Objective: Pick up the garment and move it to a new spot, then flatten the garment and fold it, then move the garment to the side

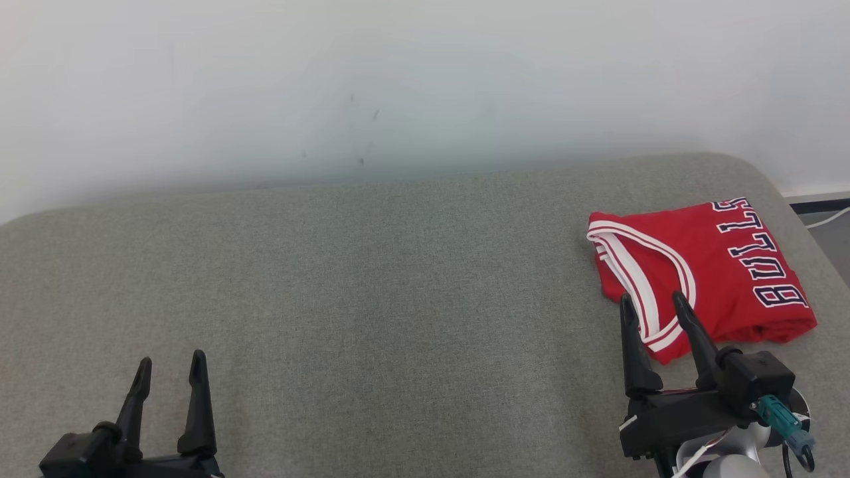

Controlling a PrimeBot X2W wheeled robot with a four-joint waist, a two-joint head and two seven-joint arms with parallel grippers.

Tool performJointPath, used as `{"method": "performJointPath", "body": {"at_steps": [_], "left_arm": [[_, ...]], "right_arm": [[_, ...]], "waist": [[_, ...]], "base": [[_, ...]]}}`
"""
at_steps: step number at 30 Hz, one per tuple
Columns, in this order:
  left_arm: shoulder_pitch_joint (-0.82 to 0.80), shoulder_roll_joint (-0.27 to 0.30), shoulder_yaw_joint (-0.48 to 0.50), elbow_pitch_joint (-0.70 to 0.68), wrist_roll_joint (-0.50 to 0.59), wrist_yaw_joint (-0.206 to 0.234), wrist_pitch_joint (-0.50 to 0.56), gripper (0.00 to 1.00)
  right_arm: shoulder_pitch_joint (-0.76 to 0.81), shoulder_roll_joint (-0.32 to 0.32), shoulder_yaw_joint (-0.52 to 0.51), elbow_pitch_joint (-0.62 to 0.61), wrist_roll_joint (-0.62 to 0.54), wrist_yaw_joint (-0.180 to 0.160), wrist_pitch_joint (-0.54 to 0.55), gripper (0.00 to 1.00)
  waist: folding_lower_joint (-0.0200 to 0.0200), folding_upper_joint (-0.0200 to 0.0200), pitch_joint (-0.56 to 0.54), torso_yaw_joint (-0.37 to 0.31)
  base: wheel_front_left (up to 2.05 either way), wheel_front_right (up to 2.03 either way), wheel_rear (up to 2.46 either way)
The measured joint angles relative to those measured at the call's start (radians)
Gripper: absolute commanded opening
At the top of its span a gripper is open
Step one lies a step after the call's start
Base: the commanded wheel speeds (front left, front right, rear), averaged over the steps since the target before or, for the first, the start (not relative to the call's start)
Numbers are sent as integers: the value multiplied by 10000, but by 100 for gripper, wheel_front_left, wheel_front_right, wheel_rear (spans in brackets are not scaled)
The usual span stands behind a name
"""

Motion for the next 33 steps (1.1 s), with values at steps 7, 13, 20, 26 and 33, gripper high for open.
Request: {"method": "performJointPath", "body": {"at_steps": [7,13,20,26,33], "left_arm": [[14,-2,17,-27,-2,-2,0,100],[25,0,29,-33,0,0,-2,100],[46,-31,19,44,10,2,6,0],[458,-355,-86,594,8,-2,65,0],[454,-430,140,686,-821,-150,341,0]], "right_arm": [[-1,0,33,138,81,6,-171,100],[-2,0,69,205,82,6,-276,100],[26,6,142,359,192,8,-328,0],[612,29,205,976,213,8,-314,0],[587,35,25,1081,1072,111,-132,0]], "waist": [[2,0,15,32],[1,0,9,44],[1,0,7,46],[2,0,7,46],[1,0,16,23]], "base": [[0,0,0],[0,0,0],[0,0,0],[0,0,0],[0,0,0]]}}
